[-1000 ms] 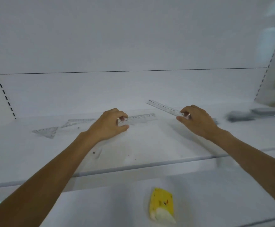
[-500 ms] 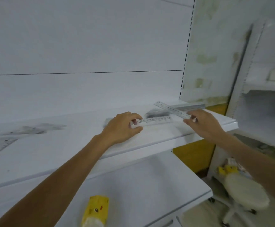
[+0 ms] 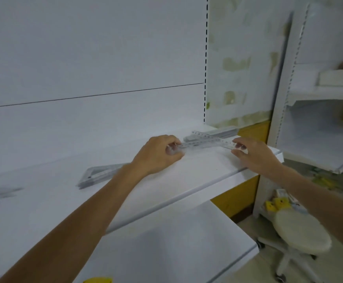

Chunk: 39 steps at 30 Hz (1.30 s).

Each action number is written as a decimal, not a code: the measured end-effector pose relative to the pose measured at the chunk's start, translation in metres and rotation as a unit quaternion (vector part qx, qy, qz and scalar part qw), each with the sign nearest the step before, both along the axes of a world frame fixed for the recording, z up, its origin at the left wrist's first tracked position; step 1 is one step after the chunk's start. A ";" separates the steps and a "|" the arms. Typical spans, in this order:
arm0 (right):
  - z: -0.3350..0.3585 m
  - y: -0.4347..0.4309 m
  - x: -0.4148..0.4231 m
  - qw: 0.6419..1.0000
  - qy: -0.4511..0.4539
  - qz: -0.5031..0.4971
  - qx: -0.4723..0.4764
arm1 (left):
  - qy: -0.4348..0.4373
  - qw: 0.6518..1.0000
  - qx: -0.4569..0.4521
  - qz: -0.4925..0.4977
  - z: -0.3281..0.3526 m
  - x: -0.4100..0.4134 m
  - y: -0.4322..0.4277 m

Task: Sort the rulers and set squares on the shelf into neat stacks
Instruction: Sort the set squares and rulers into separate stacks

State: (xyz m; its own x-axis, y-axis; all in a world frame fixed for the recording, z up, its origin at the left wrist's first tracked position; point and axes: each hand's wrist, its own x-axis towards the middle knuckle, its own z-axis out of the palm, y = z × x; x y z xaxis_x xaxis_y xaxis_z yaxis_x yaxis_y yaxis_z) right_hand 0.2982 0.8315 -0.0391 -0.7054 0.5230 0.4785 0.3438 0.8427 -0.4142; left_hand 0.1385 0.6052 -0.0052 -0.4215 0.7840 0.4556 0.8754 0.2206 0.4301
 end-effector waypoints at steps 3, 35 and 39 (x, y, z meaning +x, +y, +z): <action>0.004 0.022 -0.012 1.000 0.005 0.001 0.018 | -0.002 1.000 -0.017 0.000 -0.002 -0.005 0.015; 0.025 0.154 -0.106 0.932 -0.079 0.340 0.097 | -0.015 0.952 0.083 0.295 -0.013 0.006 0.065; 0.025 0.153 -0.110 0.931 -0.092 0.335 0.110 | -0.019 0.951 0.084 0.296 -0.011 0.006 0.066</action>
